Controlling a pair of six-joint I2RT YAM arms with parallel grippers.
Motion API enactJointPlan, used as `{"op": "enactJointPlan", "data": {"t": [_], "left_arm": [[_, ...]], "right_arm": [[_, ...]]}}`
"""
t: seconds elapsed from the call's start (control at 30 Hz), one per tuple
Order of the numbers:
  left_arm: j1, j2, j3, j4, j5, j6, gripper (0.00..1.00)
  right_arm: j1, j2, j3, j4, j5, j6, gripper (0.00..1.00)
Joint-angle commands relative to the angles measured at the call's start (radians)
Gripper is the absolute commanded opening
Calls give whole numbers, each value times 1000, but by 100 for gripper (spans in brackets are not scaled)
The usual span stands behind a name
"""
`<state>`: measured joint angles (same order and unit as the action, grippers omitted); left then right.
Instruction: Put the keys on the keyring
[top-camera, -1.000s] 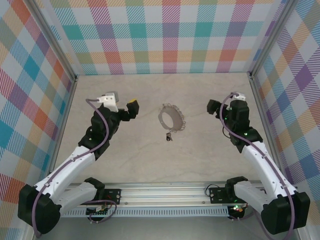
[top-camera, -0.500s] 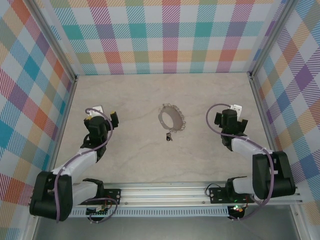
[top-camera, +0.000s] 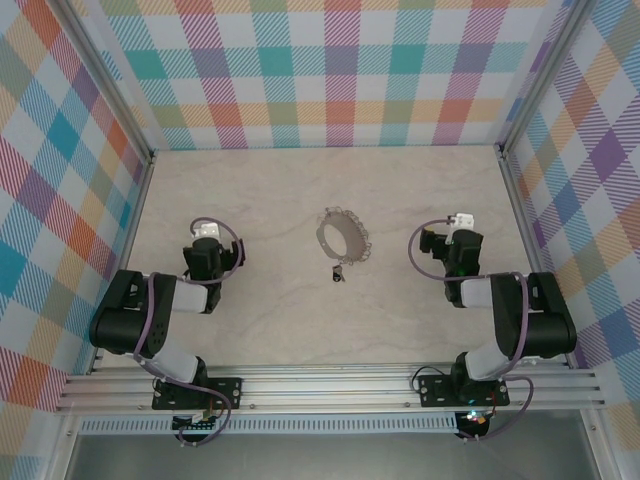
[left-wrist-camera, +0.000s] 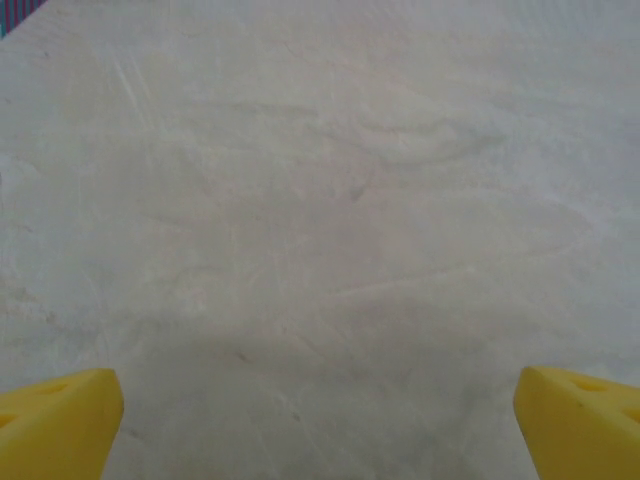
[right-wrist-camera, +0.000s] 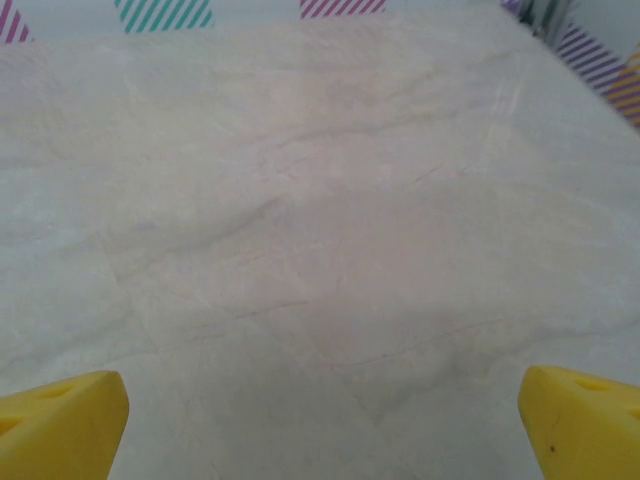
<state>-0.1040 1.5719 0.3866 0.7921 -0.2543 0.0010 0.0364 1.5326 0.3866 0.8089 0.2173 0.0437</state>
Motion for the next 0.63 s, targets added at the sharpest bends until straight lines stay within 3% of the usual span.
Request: {"op": "enactJointPlan", "data": {"t": [0.0, 0.33, 0.6], "left_arm": [[18, -9, 26, 30, 51, 1, 100], [17, -10, 18, 39, 53, 6, 100], [18, -9, 21, 36, 55, 5, 100]], "right_arm": [[-24, -4, 13, 27, -132, 5, 100], [-17, -1, 0, 63, -94, 4, 100], [-18, 2, 12, 42, -139, -11, 100]]}}
